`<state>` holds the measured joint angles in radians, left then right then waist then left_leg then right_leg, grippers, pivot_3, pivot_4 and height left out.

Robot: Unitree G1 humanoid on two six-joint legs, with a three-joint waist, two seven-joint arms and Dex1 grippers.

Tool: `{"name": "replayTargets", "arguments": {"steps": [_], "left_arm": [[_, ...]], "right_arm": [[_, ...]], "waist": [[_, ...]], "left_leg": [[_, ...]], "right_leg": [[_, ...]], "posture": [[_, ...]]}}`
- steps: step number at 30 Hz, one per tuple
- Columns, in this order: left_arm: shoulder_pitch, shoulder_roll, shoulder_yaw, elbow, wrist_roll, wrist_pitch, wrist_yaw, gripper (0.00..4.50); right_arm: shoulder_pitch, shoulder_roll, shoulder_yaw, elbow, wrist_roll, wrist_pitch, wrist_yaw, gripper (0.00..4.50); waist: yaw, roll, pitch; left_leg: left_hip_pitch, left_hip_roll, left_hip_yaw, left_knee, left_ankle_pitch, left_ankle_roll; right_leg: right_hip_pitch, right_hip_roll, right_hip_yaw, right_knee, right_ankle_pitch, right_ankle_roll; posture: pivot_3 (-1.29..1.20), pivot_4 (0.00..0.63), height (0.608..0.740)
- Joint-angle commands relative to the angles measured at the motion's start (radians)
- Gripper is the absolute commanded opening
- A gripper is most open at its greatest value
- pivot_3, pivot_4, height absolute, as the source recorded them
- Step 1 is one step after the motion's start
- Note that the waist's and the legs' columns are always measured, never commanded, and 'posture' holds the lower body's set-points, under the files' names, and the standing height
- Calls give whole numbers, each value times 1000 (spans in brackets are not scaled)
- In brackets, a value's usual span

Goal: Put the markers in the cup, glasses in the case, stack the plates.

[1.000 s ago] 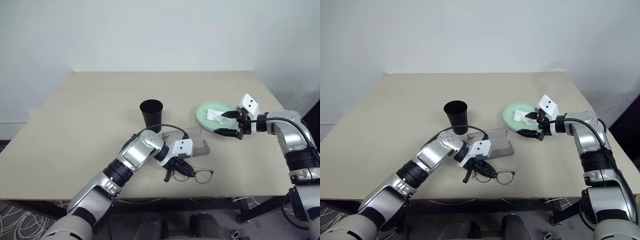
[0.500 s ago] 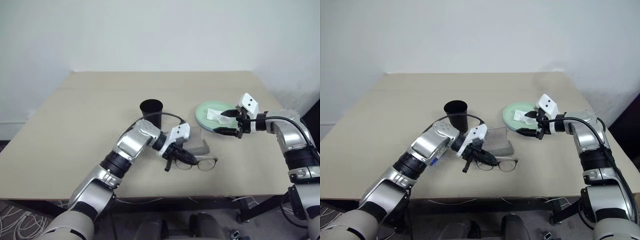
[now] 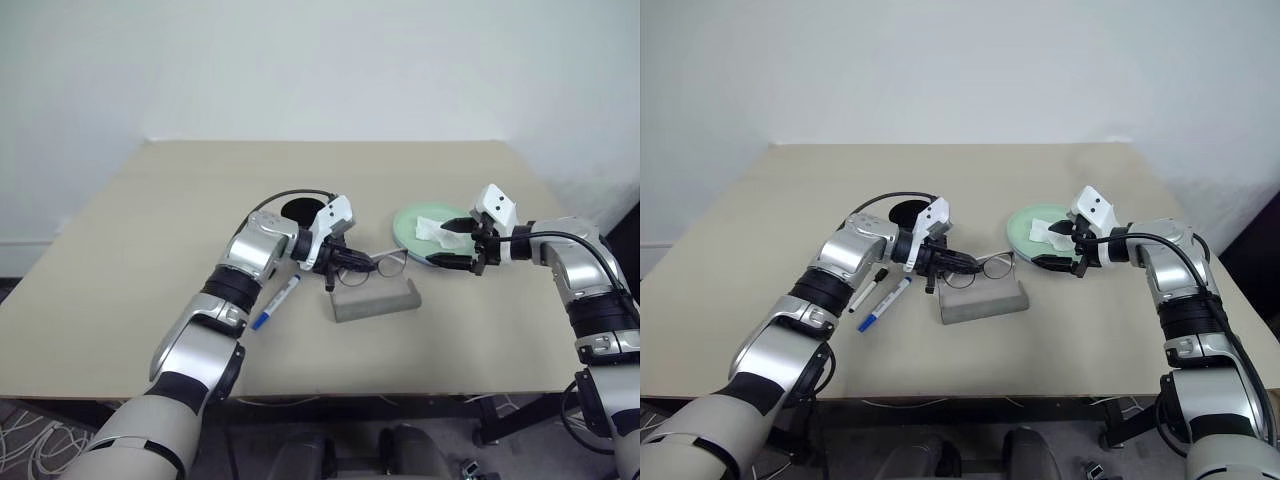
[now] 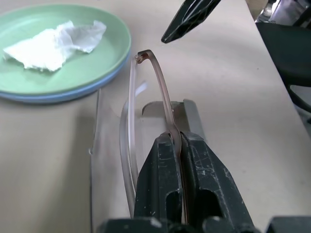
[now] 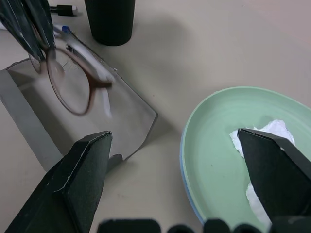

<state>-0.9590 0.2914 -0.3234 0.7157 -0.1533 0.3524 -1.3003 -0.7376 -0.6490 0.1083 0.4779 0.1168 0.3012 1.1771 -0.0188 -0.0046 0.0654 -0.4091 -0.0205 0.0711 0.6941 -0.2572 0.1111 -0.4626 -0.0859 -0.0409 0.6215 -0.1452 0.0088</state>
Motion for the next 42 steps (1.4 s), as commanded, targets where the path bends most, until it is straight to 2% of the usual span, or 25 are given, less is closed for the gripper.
{"name": "replayTargets", "arguments": {"steps": [1, 13, 22, 37, 42], "left_arm": [[-6, -12, 13, -2, 15, -36, 0, 4], [76, -19, -18, -56, 52, -21, -25, 4], [113, -6, -27, -138, 47, 58, -70, 4], [200, 49, -69, -412, -36, 296, -193, 4], [241, 62, -107, -510, -47, 336, -178, 4]], "right_arm": [[-33, -7, -13, -20, 5, -10, -2, 4500], [-26, -11, -13, -34, 8, -1, -2, 4500], [-27, -7, -10, -31, 7, -3, -4, 4500], [-24, -10, -10, -31, 6, -4, -2, 4500], [-24, -7, -9, -31, 6, -4, -2, 4500]], "waist": [[0, 0, 0], [0, 0, 0], [0, 0, 0], [-1, 0, 0], [0, 0, 0]], "left_leg": [[-2, 0, 0, 1, 0, 0], [-2, 0, 0, 4, -3, 1], [-3, -1, 0, 5, -3, 1], [-3, -1, 0, 6, -3, 1], [-3, -1, 0, 6, -3, 1]], "right_leg": [[-1, 0, 0, 0, 0, 0], [0, -1, 0, -1, 1, 1], [0, -2, 0, -1, 1, 1], [0, -1, 0, 0, 1, 1], [1, -1, 1, -1, 0, 1]], "posture": [[0, 0, 738], [0, 0, 738], [0, 0, 738], [0, 0, 738], [0, 0, 738]]}}
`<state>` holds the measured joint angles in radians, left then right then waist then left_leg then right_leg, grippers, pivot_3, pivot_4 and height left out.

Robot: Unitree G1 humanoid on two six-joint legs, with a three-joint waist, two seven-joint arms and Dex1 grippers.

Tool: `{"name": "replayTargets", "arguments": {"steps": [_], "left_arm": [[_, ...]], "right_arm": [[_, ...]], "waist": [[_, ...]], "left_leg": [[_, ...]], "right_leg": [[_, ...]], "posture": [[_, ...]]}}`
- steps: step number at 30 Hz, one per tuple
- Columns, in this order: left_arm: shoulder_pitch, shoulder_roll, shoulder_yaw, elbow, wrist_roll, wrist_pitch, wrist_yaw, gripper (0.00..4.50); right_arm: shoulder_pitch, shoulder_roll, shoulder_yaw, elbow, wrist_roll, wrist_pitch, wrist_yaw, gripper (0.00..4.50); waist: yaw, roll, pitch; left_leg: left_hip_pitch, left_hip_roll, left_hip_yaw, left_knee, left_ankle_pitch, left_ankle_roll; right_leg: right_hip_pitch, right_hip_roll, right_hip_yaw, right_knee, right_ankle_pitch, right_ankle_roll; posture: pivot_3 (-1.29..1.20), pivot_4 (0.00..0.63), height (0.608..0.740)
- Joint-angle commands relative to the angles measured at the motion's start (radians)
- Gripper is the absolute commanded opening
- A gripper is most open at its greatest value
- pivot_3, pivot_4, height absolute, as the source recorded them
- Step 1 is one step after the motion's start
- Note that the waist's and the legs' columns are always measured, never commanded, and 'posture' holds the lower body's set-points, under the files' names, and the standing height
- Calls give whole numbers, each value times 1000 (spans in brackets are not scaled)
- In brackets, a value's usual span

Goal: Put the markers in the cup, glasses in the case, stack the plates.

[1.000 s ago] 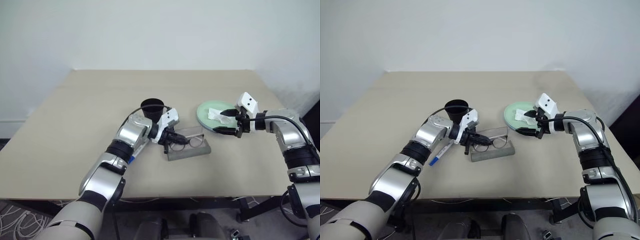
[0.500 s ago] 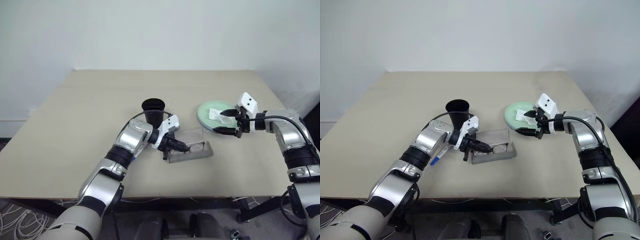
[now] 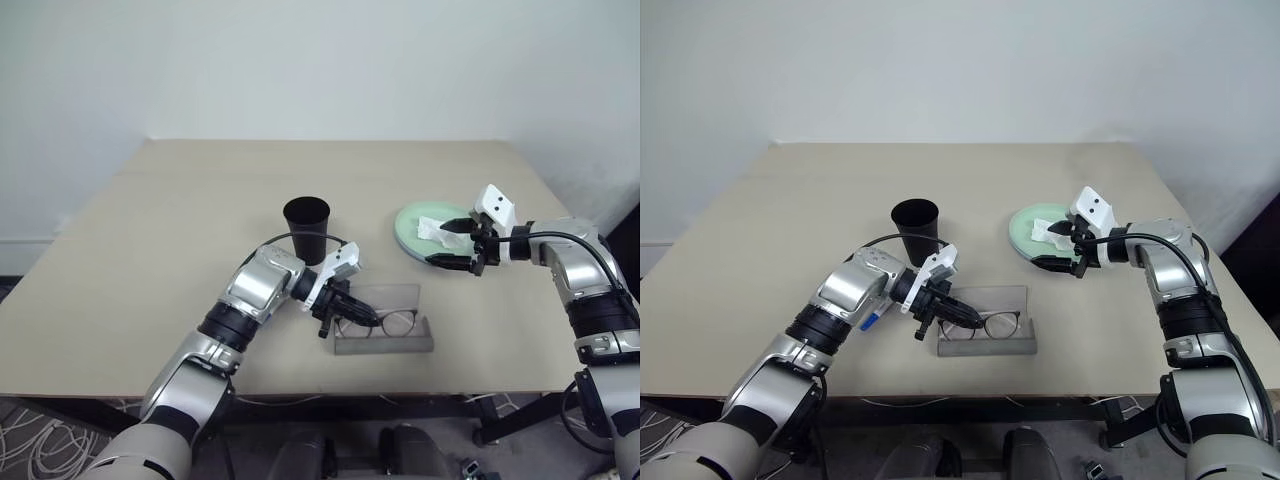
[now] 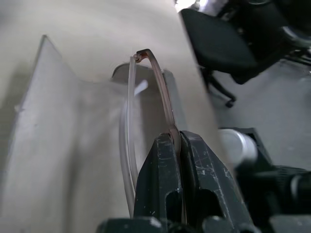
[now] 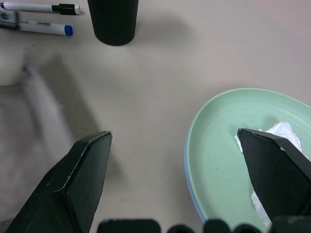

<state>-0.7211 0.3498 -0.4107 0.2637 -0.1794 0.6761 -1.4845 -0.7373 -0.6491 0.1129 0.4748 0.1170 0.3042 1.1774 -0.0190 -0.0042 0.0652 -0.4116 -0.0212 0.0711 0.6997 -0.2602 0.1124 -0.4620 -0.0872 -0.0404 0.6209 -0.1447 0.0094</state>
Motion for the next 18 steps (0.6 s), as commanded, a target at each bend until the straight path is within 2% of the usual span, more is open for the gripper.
{"name": "replayTargets", "arguments": {"steps": [1, 18], "left_arm": [[8, 4, -27, -60, -14, 11, 16, 4], [-38, -20, -4, 74, -1, -51, 130, 4]], "right_arm": [[-25, -7, -13, -28, 6, -8, -3, 4500], [-20, -4, -11, -35, 8, -7, -3, 4500]], "waist": [[0, 0, 0], [-1, 0, 0]], "left_leg": [[0, 0, 0, 0, 0, 0], [0, 0, 1, 3, 1, 1]], "right_leg": [[0, 0, 0, 0, 0, 0], [1, 0, 0, 0, 0, -1]], "posture": [[0, 0, 738], [0, 0, 738]]}}
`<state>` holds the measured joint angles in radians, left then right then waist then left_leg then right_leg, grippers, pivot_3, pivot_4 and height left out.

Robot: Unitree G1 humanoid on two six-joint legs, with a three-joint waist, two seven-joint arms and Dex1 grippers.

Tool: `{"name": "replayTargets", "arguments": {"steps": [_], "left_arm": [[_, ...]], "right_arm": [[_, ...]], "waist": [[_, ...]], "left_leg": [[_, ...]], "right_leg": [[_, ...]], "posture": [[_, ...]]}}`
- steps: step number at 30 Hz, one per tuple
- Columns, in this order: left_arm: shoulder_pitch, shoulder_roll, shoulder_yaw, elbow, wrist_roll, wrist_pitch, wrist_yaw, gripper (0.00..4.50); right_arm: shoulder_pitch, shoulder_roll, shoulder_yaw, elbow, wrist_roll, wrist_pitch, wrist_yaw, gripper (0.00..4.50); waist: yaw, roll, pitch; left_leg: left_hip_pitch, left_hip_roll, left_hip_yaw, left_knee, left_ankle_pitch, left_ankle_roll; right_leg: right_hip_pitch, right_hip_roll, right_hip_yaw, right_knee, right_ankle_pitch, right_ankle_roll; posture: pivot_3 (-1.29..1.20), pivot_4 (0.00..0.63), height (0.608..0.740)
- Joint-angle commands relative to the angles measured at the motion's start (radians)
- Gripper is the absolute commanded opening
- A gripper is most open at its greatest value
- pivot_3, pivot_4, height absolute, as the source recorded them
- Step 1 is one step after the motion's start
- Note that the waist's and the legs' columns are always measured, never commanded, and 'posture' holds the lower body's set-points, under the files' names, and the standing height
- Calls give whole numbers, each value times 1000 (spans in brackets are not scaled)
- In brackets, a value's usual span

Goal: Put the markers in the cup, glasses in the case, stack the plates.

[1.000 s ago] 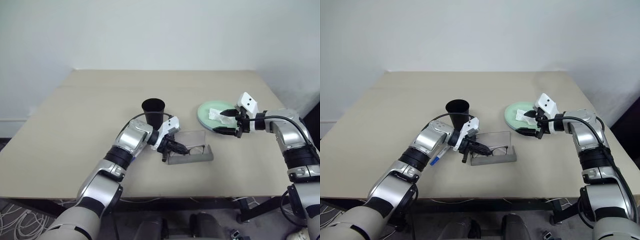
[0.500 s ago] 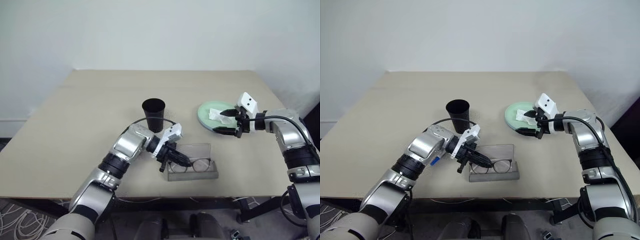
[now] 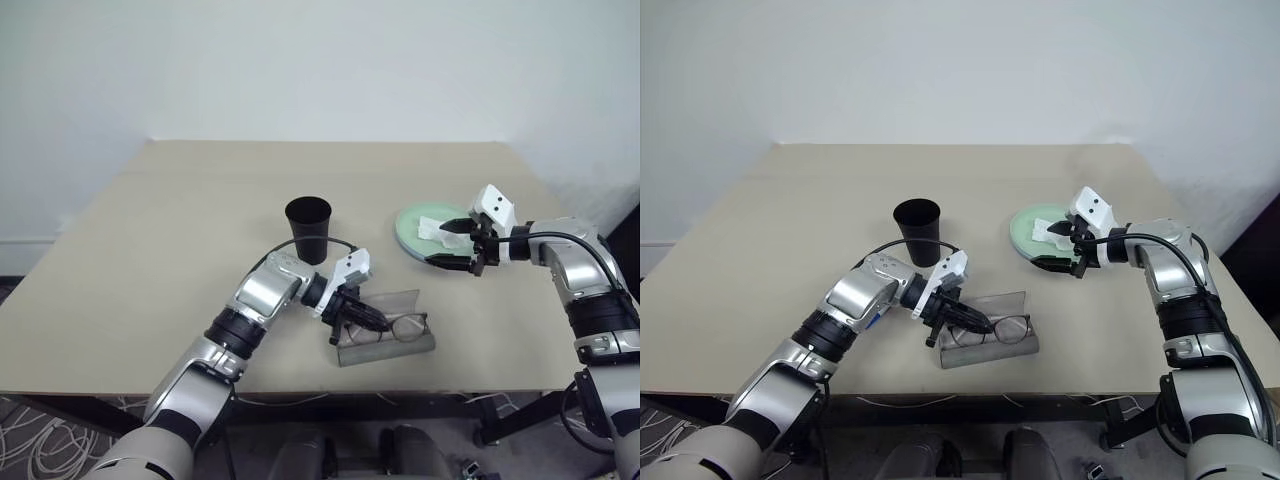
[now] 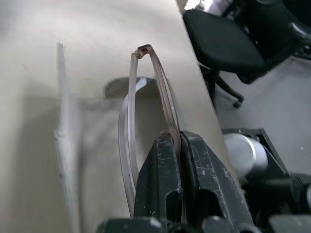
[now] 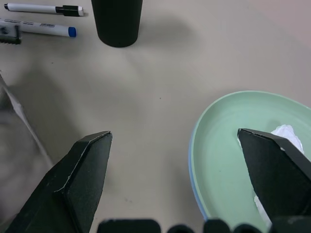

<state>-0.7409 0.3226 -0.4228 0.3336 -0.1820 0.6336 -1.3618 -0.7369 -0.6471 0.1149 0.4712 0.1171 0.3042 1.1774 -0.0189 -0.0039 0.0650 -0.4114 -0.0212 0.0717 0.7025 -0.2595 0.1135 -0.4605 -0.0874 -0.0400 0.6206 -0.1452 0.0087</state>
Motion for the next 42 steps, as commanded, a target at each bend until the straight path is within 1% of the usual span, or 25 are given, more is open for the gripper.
{"name": "replayTargets", "arguments": {"steps": [1, 14, 15, 17, 22, 23, 28, 30, 32, 33, 35, 37, 40, 41, 42], "left_arm": [[-11, 9, 1, 1, 3, -7, 5, 4], [31, 26, -43, -77, -18, 77, -23, 4], [32, 22, -38, -80, -18, 81, -13, 463], [25, 13, -21, -85, -25, 90, 3, 972], [-35, 4, 61, -107, -51, 63, 62, 2769], [-45, 6, 71, -113, -59, 66, 66, 3067], [-106, 11, 188, -167, -99, 45, 143, 3067], [-116, 22, 212, -169, -99, 16, 162, 3067], [-120, 36, 215, -132, -64, -58, 189, 3067], [-120, 41, 213, -107, -47, -94, 200, 2702], [-121, 46, 214, -58, -29, -135, 222, 2144], [-111, 55, 197, -27, -4, -176, 228, 1474], [-90, 58, 165, 12, 47, -232, 250, 325], [-82, 59, 151, 24, 67, -256, 258, 32], [-73, 59, 140, 31, 78, -273, 260, 32]], "right_arm": [[-20, -5, -13, -31, 8, -8, -3, 4500], [-18, -6, -10, -34, 3, -10, -7, 4500], [-17, -6, -10, -35, 3, -10, -6, 4500], [-15, -8, -10, -37, 4, -9, -5, 4500], [-7, -21, -6, -35, 0, -11, 5, 4500], [-6, -25, -4, -34, 0, -5, 11, 4500], [30, -67, -8, -66, 22, 5, 71, 4500], [43, -86, -8, -78, 28, 0, 102, 4500], [50, -100, -7, -84, 34, 3, 132, 4500], [55, -108, -6, -91, 38, 2, 149, 4500], [66, -123, -10, -110, 51, -8, 181, 4500], [71, -137, -21, -124, 71, -15, 214, 4500], [72, -146, -38, -147, 104, -19, 245, 4500], [73, -147, -40, -150, 107, -21, 248, 4500], [74, -148, -41, -151, 108, -24, 248, 4500]], "waist": [[-2, 0, 0], [-1, 0, 0], [-1, 0, 0], [-1, 0, 0], [0, 0, 0], [0, 0, 0], [1, 0, 0], [0, 0, 0], [-1, 0, 0], [-1, 0, 0], [0, 0, 0], [0, 0, 0], [0, 0, 0], [0, 0, 0], [1, 0, 0]], "left_leg": [[0, 0, 0, 0, 0, 0], [0, 0, 0, -1, 0, 0], [0, 0, 0, 0, 0, 0], [0, 0, 0, -1, 0, 0], [0, 0, -1, -1, 0, 0], [0, 0, -1, 0, 0, 0], [0, 0, -1, -1, 0, 0], [0, 0, -1, -1, 0, 0], [0, 0, 0, -1, 0, 0], [0, 0, 0, -1, 0, 0], [0, 0, 0, -1, 0, 0], [0, 0, 0, 0, 0, 0], [0, 0, 1, 0, 0, 0], [0, 0, 1, 0, 0, 0], [0, 0, 0, 0, 0, 0]], "right_leg": [[0, 0, 0, 0, 0, 0], [-1, 0, 0, 0, 0, 0], [-1, 0, 0, 0, 0, 0], [-1, 0, 0, 0, 0, 0], [-1, 0, 0, 0, 0, 0], [-1, 0, 0, 0, 0, 0], [0, -1, 0, 0, 0, 1], [0, 0, 0, 0, 0, 1], [0, 0, 0, 0, 1, 1], [-1, 0, 0, 0, 0, 1], [0, 1, 0, 0, 0, 1], [0, 1, 0, 1, 0, 0], [0, 0, 0, 0, 0, 1], [0, 0, 0, 0, 0, 1], [0, 0, 0, 0, 0, 1]], "posture": [[0, 0, 738], [0, 0, 738], [0, 0, 738], [0, 0, 738], [0, 0, 738], [0, 0, 738], [0, 0, 738], [0, 0, 738], [0, 0, 738], [0, 0, 738], [0, 0, 738], [0, 0, 738], [0, 0, 738], [0, 0, 738], [0, 0, 738]]}}
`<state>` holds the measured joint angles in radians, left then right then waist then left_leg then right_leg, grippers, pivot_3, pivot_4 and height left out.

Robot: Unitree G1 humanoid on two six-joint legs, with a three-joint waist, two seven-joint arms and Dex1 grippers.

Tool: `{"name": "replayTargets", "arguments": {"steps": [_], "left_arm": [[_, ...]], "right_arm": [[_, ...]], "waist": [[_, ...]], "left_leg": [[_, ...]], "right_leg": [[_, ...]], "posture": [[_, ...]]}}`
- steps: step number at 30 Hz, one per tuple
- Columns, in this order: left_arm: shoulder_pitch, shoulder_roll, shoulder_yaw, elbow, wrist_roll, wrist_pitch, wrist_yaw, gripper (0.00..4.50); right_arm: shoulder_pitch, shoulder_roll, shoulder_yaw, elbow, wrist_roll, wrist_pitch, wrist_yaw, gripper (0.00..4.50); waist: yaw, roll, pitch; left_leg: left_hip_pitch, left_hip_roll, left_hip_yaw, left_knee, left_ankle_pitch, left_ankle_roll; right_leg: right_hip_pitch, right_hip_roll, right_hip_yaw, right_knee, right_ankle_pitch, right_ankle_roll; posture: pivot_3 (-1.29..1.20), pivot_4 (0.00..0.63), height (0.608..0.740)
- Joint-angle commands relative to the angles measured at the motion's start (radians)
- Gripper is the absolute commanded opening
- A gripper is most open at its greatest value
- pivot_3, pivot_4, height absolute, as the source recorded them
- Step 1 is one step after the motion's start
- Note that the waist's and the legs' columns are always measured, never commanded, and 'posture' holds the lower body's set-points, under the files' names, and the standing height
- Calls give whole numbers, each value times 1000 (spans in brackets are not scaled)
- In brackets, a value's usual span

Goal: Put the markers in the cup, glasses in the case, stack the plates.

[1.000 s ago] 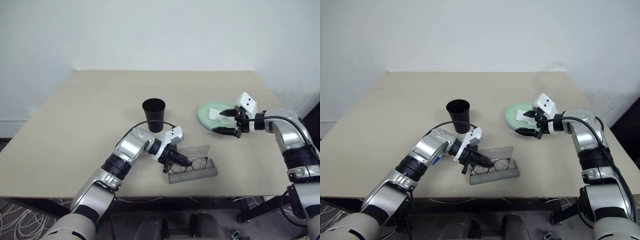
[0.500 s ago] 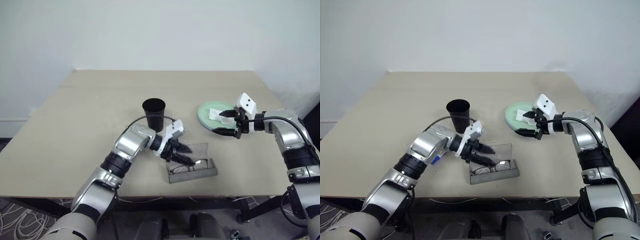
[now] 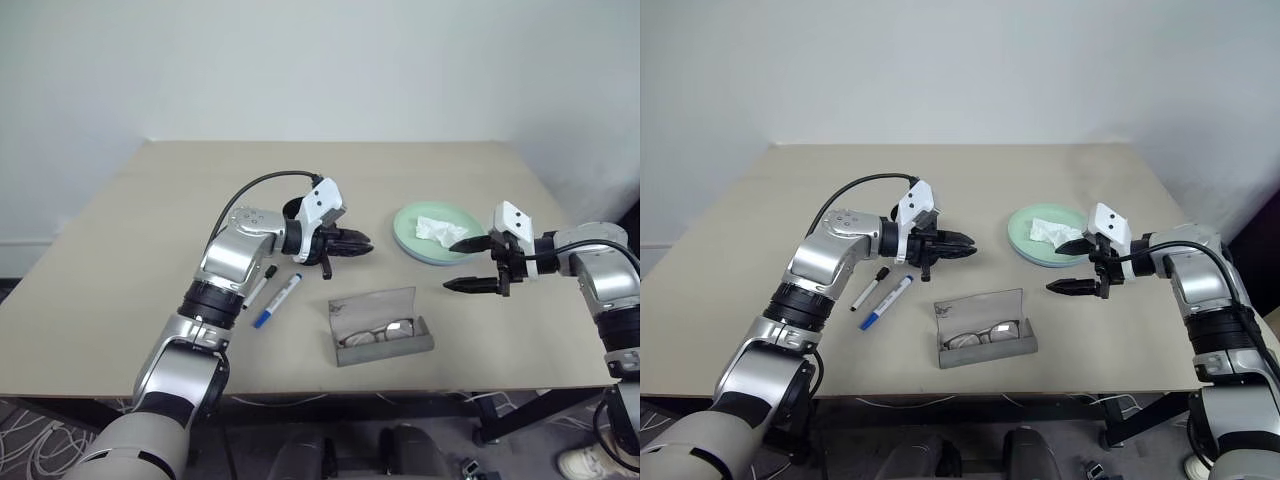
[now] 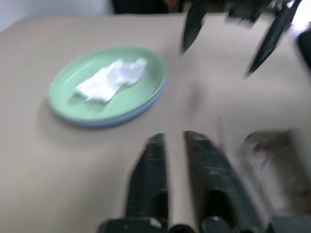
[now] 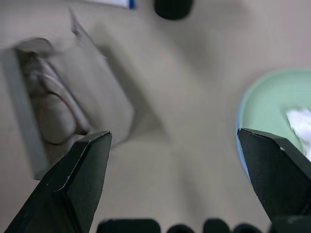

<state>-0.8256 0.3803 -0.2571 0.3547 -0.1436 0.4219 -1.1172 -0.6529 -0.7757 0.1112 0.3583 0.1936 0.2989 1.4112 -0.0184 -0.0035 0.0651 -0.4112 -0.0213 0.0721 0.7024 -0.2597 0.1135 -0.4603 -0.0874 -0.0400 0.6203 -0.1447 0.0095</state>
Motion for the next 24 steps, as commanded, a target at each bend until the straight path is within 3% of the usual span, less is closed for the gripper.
{"name": "replayTargets", "arguments": {"steps": [1, 18, 24], "left_arm": [[22, 0, -35, 1, 40, -57, 5, 32], [149, 73, -133, -212, 36, -3, -125, 32], [123, 48, -84, -216, -19, 42, -109, 32]], "right_arm": [[-9, -19, -36, -38, 29, -22, 12, 4500], [10, -25, -22, -91, 8, -40, -21, 4500], [12, -23, -20, -90, 4, -39, -28, 4500]], "waist": [[0, 0, 0], [3, 0, 0], [9, 0, 0]], "left_leg": [[0, 0, 0, 0, 0, 0], [-1, 0, 0, 0, 0, 0], [-1, 0, 0, 0, 0, 0]], "right_leg": [[0, 0, 0, 0, 0, 0], [-1, -2, -1, 0, 0, 0], [-1, -2, -1, 0, 0, 0]], "posture": [[0, 0, 738], [0, 0, 738], [0, 0, 738]]}}
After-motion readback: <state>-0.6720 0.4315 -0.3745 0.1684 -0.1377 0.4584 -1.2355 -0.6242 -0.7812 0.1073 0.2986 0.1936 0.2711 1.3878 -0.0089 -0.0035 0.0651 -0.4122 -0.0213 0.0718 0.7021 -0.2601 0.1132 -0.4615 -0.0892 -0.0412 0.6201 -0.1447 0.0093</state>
